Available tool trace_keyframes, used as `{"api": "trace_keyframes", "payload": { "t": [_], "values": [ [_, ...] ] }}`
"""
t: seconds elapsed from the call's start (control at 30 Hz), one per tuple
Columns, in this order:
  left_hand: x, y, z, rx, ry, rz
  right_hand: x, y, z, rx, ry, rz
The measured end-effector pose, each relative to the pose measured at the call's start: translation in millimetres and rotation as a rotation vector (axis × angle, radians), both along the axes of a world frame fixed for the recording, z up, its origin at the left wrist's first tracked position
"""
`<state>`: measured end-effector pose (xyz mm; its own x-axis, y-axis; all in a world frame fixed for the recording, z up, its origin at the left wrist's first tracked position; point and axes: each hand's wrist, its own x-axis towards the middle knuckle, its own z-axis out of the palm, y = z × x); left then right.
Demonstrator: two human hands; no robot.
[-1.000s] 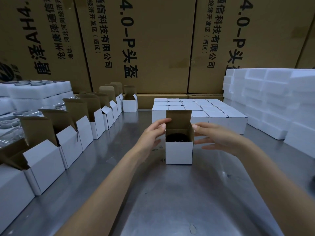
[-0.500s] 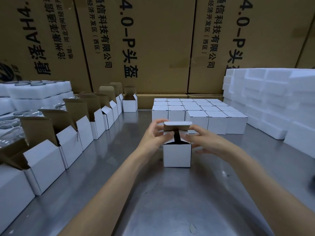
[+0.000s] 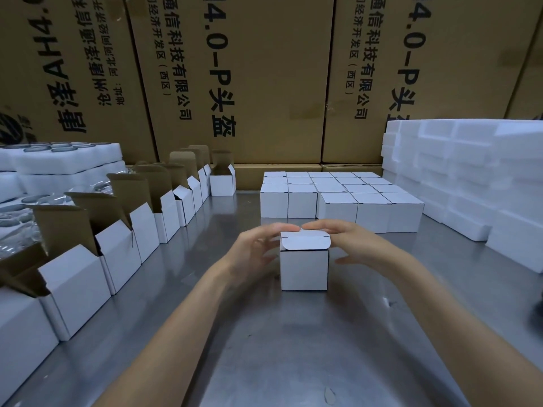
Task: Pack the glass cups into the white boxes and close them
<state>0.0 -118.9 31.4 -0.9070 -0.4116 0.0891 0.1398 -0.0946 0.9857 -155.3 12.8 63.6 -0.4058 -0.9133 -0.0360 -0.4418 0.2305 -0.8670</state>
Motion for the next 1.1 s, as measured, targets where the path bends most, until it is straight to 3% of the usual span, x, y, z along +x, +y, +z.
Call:
{"api": "trace_keyframes", "payload": {
  "t": [0.2,0.43,0.87,1.1],
  "values": [
    [-2,5,0,-0.178,-0.048,0.071,-6,8,4,0.045,-0.092,0.047],
    [1,9,-1,-0.191,0.029,0.131,-9,11,4,0.082,0.012,0.166],
    [1,10,1,-0.175,0.042,0.111,-14,10,4,0.048,0.226,0.202],
    [2,8,0,-0.136,0.014,0.058,-15,12,3,0.057,0.185,0.193]
  ]
}}
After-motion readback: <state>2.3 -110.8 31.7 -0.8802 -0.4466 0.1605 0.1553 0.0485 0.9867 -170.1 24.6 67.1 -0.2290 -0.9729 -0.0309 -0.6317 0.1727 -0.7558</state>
